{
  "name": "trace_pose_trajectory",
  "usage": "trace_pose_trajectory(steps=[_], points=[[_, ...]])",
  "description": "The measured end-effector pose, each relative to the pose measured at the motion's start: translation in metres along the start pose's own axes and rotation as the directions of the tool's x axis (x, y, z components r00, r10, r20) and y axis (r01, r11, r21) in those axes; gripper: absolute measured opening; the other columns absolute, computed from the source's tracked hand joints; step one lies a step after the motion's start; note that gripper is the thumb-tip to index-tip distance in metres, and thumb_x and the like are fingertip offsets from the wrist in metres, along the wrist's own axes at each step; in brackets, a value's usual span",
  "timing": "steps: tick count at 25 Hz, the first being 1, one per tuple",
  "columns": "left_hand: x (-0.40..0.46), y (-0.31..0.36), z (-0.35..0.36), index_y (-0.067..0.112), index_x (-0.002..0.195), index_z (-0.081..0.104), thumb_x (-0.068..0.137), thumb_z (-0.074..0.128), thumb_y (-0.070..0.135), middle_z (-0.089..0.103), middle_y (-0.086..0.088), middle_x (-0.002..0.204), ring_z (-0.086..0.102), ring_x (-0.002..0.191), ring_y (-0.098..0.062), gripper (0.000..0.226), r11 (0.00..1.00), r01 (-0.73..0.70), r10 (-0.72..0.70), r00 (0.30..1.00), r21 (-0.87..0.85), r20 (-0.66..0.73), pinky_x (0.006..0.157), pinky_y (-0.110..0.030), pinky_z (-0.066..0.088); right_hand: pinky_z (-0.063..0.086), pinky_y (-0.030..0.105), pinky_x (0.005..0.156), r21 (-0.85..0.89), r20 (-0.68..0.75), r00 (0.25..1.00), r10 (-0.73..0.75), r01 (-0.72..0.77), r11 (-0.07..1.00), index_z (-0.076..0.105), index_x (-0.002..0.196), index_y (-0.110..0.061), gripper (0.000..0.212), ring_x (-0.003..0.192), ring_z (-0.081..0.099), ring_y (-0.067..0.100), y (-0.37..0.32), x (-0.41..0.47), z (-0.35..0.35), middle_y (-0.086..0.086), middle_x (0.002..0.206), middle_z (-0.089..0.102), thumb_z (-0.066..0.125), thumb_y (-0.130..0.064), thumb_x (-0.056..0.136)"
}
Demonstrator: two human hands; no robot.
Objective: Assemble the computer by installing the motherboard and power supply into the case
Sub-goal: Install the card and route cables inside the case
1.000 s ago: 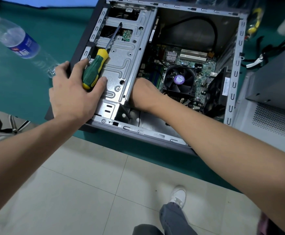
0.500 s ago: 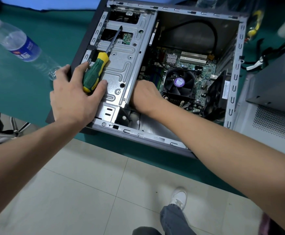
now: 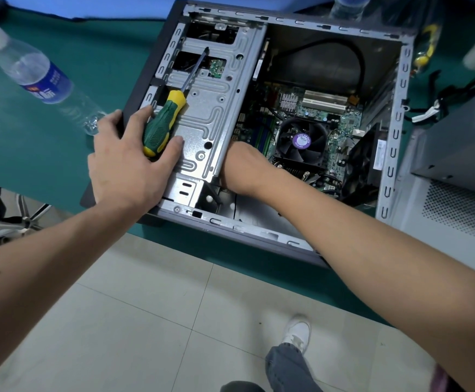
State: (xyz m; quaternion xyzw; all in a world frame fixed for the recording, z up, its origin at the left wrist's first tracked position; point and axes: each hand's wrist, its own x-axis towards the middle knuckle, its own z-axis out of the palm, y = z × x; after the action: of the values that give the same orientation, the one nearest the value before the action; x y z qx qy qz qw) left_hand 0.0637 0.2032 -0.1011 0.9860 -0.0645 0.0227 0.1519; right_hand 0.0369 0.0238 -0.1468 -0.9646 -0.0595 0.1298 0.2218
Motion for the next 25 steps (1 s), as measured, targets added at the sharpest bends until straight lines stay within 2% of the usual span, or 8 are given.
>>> trace_pose_trajectory(steps=[3,7,12,15,18,20,22,25], points=[[0.0,-0.001,0.0001,0.042,0.143,0.038,0.084,0.044,0.075,0.033,-0.006,0.151,0.038,0.135,-0.032,0.068,1.0,0.005,-0.005,1.0,-0.008,-0.009,0.109,-0.052,0.033,0.037,0.032,0.069,-0.054,-0.127,0.992,0.025,-0.032,0.998,0.062,0.105,-0.004,0.024,0.092,0.061,0.031,0.0016,0.0007,-0.0027,0.012,0.1,0.065,0.047,0.0,0.086],[-0.001,-0.0005,0.0004,0.042,0.143,0.038,0.083,0.045,0.075,0.033,-0.006,0.151,0.037,0.136,-0.031,0.069,1.0,0.005,-0.005,1.0,-0.014,-0.004,0.11,-0.052,0.032,0.052,0.036,0.08,-0.059,0.003,1.0,-0.002,0.002,0.998,0.061,0.115,-0.004,0.03,0.097,0.062,0.032,-0.0006,-0.0005,0.0013,0.013,0.109,0.064,0.048,-0.002,0.088],[-0.0003,-0.0008,0.0007,0.042,0.143,0.038,0.084,0.044,0.076,0.033,-0.006,0.15,0.038,0.136,-0.031,0.068,1.0,0.003,-0.003,1.0,-0.009,-0.005,0.11,-0.051,0.033,0.04,0.03,0.07,-0.112,-0.129,0.992,0.013,-0.028,0.993,0.062,0.111,-0.005,0.028,0.097,0.062,0.031,0.002,0.0001,-0.0011,0.012,0.106,0.065,0.047,-0.001,0.088],[-0.001,-0.0001,0.0009,0.043,0.143,0.038,0.084,0.044,0.076,0.033,-0.006,0.15,0.039,0.135,-0.031,0.069,1.0,0.0,0.0,1.0,-0.009,-0.005,0.109,-0.051,0.033,0.051,0.035,0.083,-0.069,-0.001,0.999,-0.035,0.035,0.997,0.062,0.116,-0.002,0.031,0.101,0.062,0.03,0.0002,-0.0013,0.0014,0.013,0.113,0.064,0.046,-0.002,0.089],[0.0006,-0.0009,0.0006,0.043,0.143,0.038,0.083,0.043,0.076,0.033,-0.005,0.15,0.039,0.135,-0.03,0.068,1.0,0.001,-0.001,1.0,-0.01,-0.01,0.109,-0.051,0.033,0.047,0.031,0.073,0.05,-0.04,0.999,0.003,-0.001,0.999,0.062,0.105,0.0,0.025,0.093,0.062,0.029,0.0004,0.0003,-0.0025,0.012,0.1,0.064,0.047,0.004,0.086],[0.0007,-0.0021,0.0006,0.043,0.142,0.038,0.083,0.043,0.076,0.033,-0.005,0.15,0.038,0.135,-0.031,0.068,1.0,0.002,-0.002,1.0,-0.008,-0.006,0.109,-0.052,0.033,0.043,0.032,0.07,-0.008,-0.106,0.993,0.045,-0.046,0.999,0.062,0.109,-0.002,0.028,0.095,0.062,0.032,0.0002,0.0,-0.0014,0.014,0.102,0.066,0.046,0.003,0.086],[-0.0007,-0.0022,0.0013,0.043,0.142,0.038,0.084,0.044,0.076,0.033,-0.006,0.15,0.038,0.135,-0.032,0.068,1.0,-0.002,0.002,1.0,-0.006,-0.003,0.109,-0.052,0.033,0.048,0.034,0.075,-0.064,-0.066,0.998,0.024,-0.028,0.998,0.061,0.114,-0.002,0.03,0.097,0.062,0.032,0.0002,-0.002,0.0019,0.015,0.107,0.065,0.047,0.0,0.087],[-0.0012,-0.0011,0.0013,0.043,0.143,0.037,0.084,0.043,0.076,0.033,-0.006,0.15,0.038,0.135,-0.032,0.068,1.0,-0.006,0.006,1.0,-0.006,-0.002,0.11,-0.052,0.033,0.05,0.032,0.074,0.048,-0.003,1.0,-0.01,0.01,0.999,0.062,0.106,0.0,0.025,0.089,0.061,0.027,0.0012,-0.003,0.0007,0.012,0.104,0.063,0.048,0.002,0.086]])
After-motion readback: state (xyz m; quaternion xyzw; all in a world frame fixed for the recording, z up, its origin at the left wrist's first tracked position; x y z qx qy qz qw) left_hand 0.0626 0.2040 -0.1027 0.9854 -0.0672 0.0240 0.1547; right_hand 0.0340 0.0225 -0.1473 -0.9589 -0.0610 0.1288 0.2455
